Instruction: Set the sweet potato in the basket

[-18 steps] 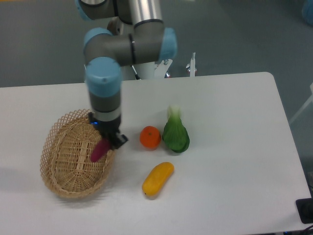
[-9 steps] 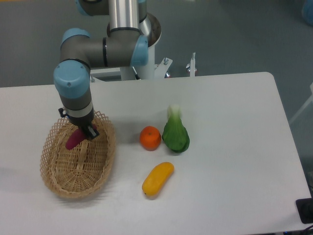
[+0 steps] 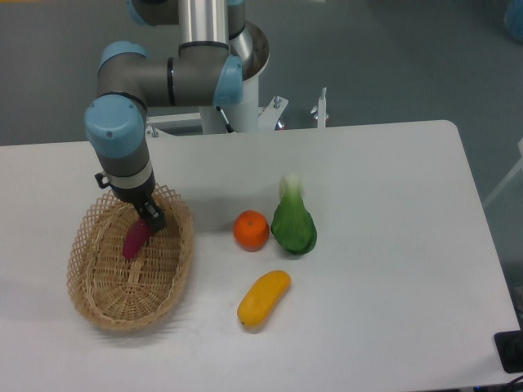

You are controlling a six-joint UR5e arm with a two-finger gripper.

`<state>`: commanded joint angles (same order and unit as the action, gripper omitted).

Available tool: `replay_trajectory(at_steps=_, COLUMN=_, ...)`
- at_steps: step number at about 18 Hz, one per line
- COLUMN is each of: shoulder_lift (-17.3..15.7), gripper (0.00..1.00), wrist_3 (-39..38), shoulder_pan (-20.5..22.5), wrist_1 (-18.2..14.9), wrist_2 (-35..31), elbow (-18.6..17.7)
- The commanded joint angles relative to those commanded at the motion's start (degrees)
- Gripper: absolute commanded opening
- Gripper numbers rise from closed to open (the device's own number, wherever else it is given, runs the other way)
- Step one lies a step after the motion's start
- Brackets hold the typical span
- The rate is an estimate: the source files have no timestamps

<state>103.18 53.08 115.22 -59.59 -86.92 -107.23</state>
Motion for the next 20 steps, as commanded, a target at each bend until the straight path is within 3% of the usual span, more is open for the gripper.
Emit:
replay_trajectory(at_steps=9, shoulder_lift=-0.3, gripper=1.0, wrist_3=3.1, shoulder_pan=11.2, wrist_1=-0.1, wrist_2=-2.2, elbow=3.7)
replay_trajectory(at_steps=16, shoulder_lift=1.1, gripper=1.0, wrist_3=11.3, shoulder_pan=23.7, wrist_1=-0.4, wrist_2=-2.0, elbow=9.6)
replay_trajectory(at_steps=20, shoulder_lift=2.7, gripper=1.0, wrist_3=20.2, shoulder_pan=32.9, wrist_1=-0.4, wrist_2=-1.6, elbow=10.5)
